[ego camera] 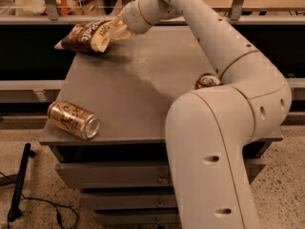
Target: Move brown chip bag near coke can
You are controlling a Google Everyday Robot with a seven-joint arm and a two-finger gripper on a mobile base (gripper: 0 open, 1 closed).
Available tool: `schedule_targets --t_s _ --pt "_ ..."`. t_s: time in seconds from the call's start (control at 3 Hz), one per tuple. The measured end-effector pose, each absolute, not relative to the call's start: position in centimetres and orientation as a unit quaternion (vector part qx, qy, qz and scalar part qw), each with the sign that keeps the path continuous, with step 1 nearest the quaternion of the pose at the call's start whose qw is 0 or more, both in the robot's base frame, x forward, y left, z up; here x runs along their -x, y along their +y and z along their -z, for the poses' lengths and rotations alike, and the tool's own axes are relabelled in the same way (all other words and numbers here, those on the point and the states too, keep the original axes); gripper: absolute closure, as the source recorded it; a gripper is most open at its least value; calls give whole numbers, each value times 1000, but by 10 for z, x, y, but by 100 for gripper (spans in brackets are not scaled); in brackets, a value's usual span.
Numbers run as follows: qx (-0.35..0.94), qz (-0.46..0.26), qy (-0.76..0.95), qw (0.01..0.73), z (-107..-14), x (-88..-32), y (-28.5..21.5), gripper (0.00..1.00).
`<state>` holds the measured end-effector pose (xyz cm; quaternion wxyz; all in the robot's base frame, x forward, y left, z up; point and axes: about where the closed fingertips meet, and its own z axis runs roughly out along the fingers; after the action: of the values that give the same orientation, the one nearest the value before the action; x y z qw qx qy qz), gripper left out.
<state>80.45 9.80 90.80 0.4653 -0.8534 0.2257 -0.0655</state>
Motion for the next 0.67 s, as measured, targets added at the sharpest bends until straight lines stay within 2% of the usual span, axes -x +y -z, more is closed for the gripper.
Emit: schedule_targets --t_s 0.67 --pt "852 74 243 457 -907 -812 81 100"
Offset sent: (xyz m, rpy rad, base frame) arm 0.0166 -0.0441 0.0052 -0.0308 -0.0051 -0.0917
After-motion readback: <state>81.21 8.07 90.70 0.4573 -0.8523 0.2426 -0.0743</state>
